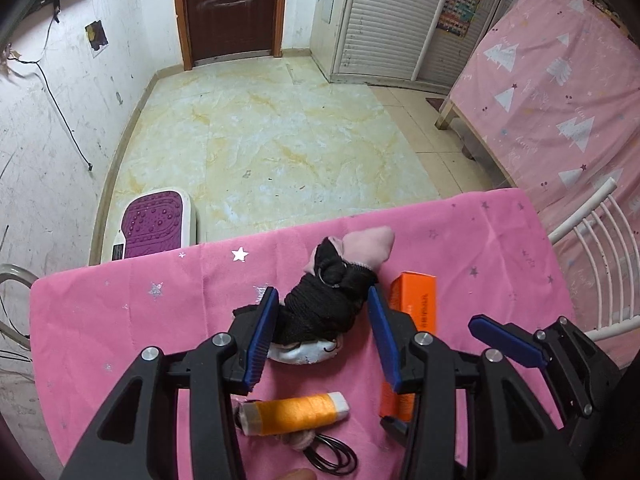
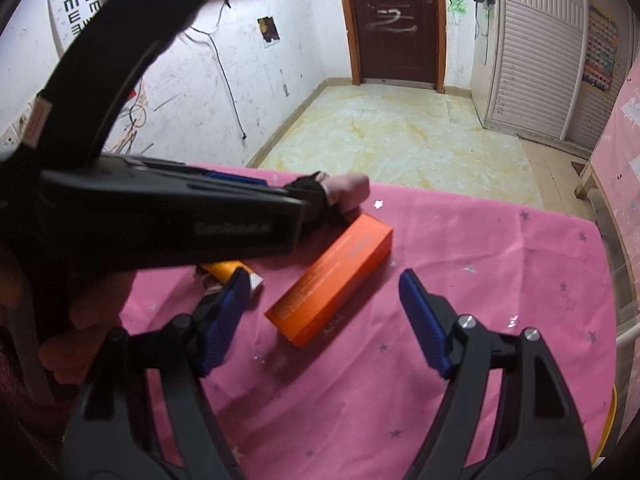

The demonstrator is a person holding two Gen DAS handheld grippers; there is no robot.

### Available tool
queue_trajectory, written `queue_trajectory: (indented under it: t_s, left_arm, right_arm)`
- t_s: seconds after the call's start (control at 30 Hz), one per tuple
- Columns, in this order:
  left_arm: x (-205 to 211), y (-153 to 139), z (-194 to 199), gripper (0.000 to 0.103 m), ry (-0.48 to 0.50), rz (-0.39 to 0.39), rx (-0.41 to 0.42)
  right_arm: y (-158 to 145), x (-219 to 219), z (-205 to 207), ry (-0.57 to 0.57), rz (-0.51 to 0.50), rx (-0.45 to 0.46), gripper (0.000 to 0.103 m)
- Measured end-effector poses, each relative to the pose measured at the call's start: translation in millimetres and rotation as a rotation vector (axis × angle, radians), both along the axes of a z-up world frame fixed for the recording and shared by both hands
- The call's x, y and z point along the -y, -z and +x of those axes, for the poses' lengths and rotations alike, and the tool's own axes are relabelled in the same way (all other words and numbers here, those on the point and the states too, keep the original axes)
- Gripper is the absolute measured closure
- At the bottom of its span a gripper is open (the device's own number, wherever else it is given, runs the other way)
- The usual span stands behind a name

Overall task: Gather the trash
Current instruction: 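Grasp the black knit glove with the left tool while the right tool grasps the orange box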

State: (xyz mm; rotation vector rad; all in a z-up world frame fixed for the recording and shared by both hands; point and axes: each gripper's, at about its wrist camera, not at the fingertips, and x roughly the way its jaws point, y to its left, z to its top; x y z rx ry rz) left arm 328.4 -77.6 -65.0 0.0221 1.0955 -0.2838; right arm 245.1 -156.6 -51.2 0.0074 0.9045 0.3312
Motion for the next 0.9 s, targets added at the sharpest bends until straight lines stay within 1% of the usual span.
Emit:
queue_trajectory:
  t_s: [0.33, 0.4, 0.53, 0.63, 0.73, 0.9]
  left_arm:
    - [-1.9, 8.7, 8.9, 0.065, 0.008, 0.005, 0.005]
    - [-1.9, 10.9, 12.4, 0.065, 0.014, 0.002, 0.005]
    - [-1.1, 18.2, 21.9, 0.065, 0.04, -0.029, -0.009]
    - [-0.3, 19.9, 21.9, 0.065, 0.058, -0.024, -0.001]
    - [1.7, 20.8, 19.9, 0.069, 0.074, -0.011, 0.007]
    - [8.3, 20.2, 14.3, 0.077, 0.092, 0.019, 0.031]
  right_arm:
    - [13.7, -10.1, 11.7, 0.017, -0.011, -0.049, 0.03]
    - [16.1, -8.7, 12.3, 0.026, -0.012, -0.057, 0.03]
    - [20.6, -3.6, 15.2, 0.059, 0.001, -0.073, 0.03]
    - [20.5, 1.2, 15.9, 0.074, 0.005, -0.074, 0.03]
    - [21.3, 5.3, 17.0, 0.084, 0.009, -0.072, 0.03]
    - [22.0, 12.4, 16.1, 0.102, 0.017, -0.068, 0.038]
